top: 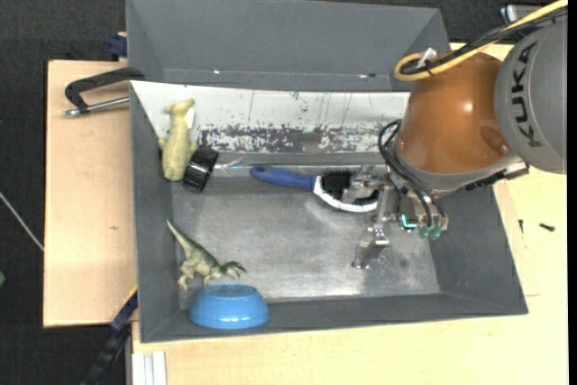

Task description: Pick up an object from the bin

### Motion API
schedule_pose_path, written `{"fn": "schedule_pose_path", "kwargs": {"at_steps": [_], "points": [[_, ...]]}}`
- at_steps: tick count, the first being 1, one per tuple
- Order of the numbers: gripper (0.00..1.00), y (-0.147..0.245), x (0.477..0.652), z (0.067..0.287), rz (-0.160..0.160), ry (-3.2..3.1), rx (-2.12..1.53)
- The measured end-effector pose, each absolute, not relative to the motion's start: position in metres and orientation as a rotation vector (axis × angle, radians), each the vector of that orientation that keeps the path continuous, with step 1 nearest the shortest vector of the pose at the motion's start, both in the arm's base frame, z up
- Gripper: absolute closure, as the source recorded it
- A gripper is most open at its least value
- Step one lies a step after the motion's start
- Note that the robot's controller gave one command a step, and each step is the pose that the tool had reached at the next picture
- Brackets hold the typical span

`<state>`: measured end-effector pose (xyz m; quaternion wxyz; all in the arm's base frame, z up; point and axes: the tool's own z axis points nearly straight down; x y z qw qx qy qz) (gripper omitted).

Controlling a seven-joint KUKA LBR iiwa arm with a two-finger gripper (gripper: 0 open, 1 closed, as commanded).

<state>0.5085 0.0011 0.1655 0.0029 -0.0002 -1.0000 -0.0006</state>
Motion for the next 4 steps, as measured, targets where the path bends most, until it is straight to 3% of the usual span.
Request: {"fn": "schedule_pose_path", "kwargs": {"at_steps": [1, 2, 3, 4], "points": [[0.0, -0.066, 0.524, 0.076, 0.002, -3.135, 0.03], [0.0, -0.138, 0.521, 0.072, 0.004, -3.139, 0.275], [0.0, -0.132, 0.587, 0.165, 0.004, -3.156, 0.133], [0.0, -0.07, 0.592, 0.111, -0.001, -3.141, -0.207]]}}
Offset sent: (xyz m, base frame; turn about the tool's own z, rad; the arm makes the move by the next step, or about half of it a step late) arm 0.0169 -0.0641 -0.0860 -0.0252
